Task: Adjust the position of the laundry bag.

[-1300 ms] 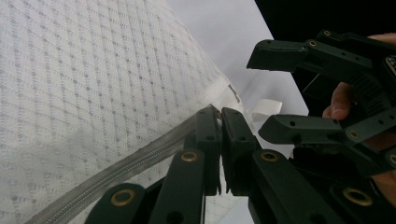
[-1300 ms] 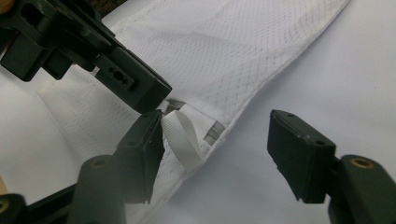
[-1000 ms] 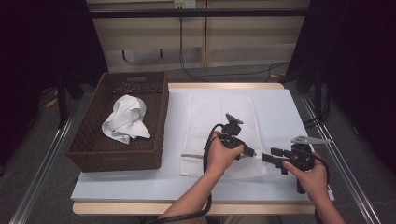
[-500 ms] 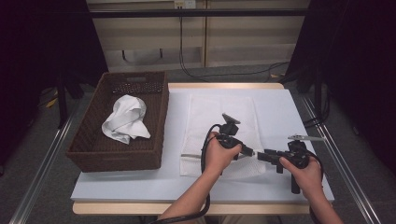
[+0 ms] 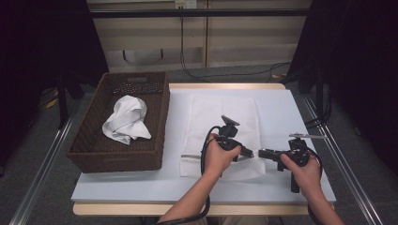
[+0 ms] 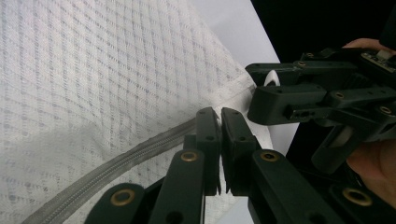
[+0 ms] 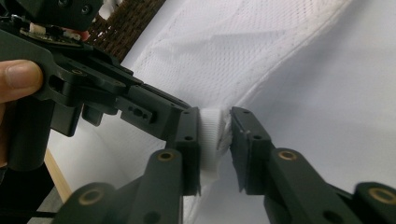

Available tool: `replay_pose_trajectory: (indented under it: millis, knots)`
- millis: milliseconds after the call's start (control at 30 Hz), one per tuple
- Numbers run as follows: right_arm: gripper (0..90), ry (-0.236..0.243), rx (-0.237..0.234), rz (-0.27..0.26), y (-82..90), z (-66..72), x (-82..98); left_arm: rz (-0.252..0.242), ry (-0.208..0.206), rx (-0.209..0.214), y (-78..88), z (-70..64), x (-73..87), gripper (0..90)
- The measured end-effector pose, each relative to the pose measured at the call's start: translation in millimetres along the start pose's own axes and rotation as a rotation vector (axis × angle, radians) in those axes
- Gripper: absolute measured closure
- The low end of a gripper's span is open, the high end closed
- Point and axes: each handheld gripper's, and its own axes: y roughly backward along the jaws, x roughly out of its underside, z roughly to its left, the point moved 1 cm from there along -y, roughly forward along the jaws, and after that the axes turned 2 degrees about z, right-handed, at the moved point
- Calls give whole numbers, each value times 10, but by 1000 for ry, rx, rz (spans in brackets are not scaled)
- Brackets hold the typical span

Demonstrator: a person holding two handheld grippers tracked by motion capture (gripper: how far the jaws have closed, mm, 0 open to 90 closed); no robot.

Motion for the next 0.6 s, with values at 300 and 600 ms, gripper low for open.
replay_pose_trajectory:
  millis: [300, 600]
  knots:
    - [751, 3, 15, 12, -33, 20, -13, 8, -1, 17, 19, 14, 8, 866]
    - [783, -10, 0, 27, -50, 26, -27, -19, -10, 24, 47, 9, 17, 866]
